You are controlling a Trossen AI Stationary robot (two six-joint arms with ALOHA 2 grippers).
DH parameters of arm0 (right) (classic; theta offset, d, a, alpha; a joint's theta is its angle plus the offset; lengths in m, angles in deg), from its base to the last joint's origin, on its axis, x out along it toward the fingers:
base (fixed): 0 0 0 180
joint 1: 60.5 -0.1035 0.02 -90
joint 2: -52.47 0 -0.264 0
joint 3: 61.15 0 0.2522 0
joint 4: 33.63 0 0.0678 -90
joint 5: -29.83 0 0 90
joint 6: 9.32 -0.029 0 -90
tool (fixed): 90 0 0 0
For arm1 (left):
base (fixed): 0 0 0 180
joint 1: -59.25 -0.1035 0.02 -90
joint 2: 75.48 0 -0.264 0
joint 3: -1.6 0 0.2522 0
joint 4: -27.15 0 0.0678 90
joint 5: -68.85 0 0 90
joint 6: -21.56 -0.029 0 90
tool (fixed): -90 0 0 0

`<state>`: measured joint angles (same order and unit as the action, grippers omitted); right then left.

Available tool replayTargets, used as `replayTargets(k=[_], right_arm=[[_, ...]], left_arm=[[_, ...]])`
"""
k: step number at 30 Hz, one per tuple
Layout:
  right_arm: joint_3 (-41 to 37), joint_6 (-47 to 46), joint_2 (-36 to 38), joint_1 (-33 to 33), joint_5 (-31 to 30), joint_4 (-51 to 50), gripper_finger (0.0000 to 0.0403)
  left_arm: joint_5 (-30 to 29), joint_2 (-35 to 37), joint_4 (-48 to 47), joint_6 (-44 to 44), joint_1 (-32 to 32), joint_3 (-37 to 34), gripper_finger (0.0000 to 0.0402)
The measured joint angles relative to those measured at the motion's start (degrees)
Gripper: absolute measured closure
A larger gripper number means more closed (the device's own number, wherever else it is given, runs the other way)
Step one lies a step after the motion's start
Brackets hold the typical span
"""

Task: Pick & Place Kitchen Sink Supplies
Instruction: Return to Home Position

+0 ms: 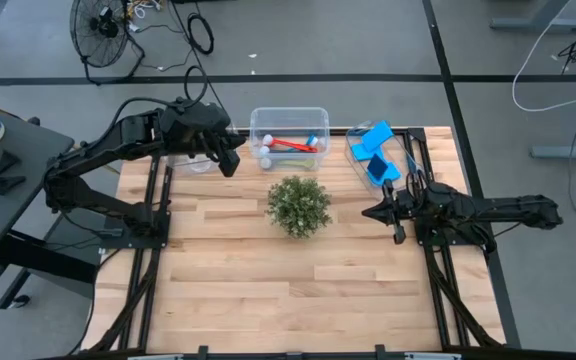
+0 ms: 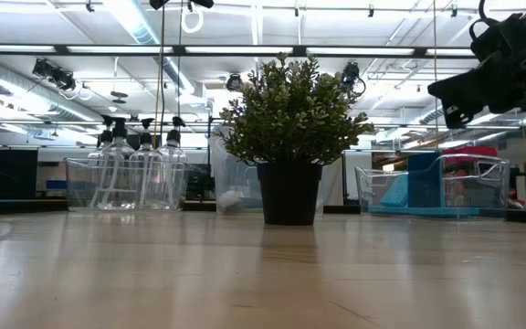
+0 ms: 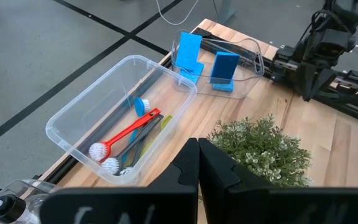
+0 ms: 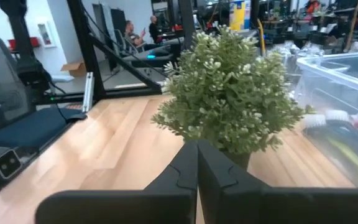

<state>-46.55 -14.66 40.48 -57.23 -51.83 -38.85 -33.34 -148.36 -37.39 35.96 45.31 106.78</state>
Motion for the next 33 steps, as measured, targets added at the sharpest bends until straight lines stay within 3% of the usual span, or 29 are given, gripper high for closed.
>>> replayTargets(k=[8,18,33], right_arm=[[0.0,0.28,6.13,0.0,-1.25,-7.18,0.0399],[0.04,1.35,11.96,0.0,-1.52,-7.02,0.0399],[0.07,1.39,12.02,0.0,-1.48,-7.0,0.0399]], left_arm=[[-0.01,0.0,0.0,0.0,0.01,0.0,0.0399],[-0.01,0.0,0.0,0.0,0.0,0.0,0.0399],[0.0,0.02,0.0,0.01,0.02,0.02,0.0399]])
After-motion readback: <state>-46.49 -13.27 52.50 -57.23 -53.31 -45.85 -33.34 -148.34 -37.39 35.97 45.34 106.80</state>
